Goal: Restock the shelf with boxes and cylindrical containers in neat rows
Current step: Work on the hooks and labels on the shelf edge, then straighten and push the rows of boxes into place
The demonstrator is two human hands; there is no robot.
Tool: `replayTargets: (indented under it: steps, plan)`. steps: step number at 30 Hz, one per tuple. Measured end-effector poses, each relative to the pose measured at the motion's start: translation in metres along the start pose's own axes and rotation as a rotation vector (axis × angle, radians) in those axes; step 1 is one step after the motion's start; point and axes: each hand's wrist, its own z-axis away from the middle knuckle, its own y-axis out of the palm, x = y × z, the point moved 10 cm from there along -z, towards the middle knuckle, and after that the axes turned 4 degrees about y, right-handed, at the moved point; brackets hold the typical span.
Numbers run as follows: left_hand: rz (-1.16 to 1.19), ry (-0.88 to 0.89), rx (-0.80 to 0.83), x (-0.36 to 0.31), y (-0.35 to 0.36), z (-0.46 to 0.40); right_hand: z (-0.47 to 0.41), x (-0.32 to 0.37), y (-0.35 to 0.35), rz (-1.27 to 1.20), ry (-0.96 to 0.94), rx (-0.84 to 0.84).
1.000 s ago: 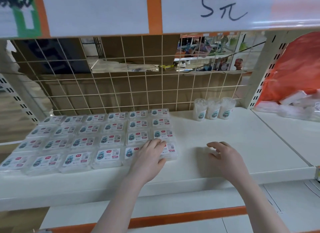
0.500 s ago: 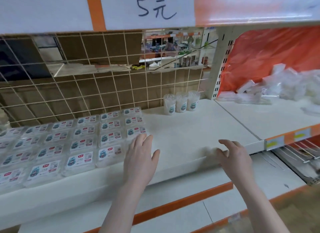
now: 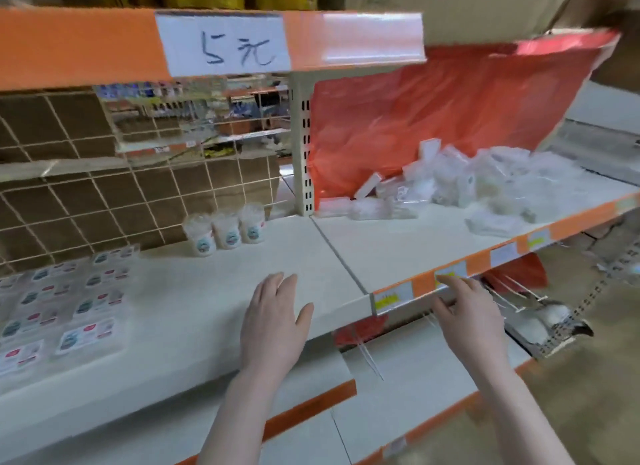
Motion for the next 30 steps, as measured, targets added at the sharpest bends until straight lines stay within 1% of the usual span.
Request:
replayTargets:
  steps: [3, 8, 11, 17, 23, 27, 30]
  plan:
    - [0.04, 0.019, 0.006, -0.049, 0.029, -0.016, -0.031, -0.038, -0.016, 0.018, -0.029, 0.002]
    - [0.09, 0.022, -0.011, -0.105, 0.058, -0.044, -0.072, -0.08, -0.028, 0.024, -0.06, 0.013]
    - [0.089, 0.02, -0.016, -0.124, 0.069, -0.061, -0.095, -0.095, -0.025, -0.001, -0.084, 0.014]
    - [0.081, 0.031, -0.03, -0.149, 0.096, -0.108, -0.141, -0.128, -0.011, -0.036, -0.056, -0.008]
    - [0.123, 0.063, -0.044, -0.179, 0.135, -0.171, -0.202, -0.161, 0.006, -0.005, -0.057, 0.006]
    - [0.128, 0.096, -0.049, -0.197, 0.153, -0.205, -0.231, -0.161, 0.018, 0.024, -0.168, 0.034]
    - [0.126, 0.076, -0.058, -0.2, 0.157, -0.219, -0.248, -0.159, 0.03, 0.084, -0.29, 0.067]
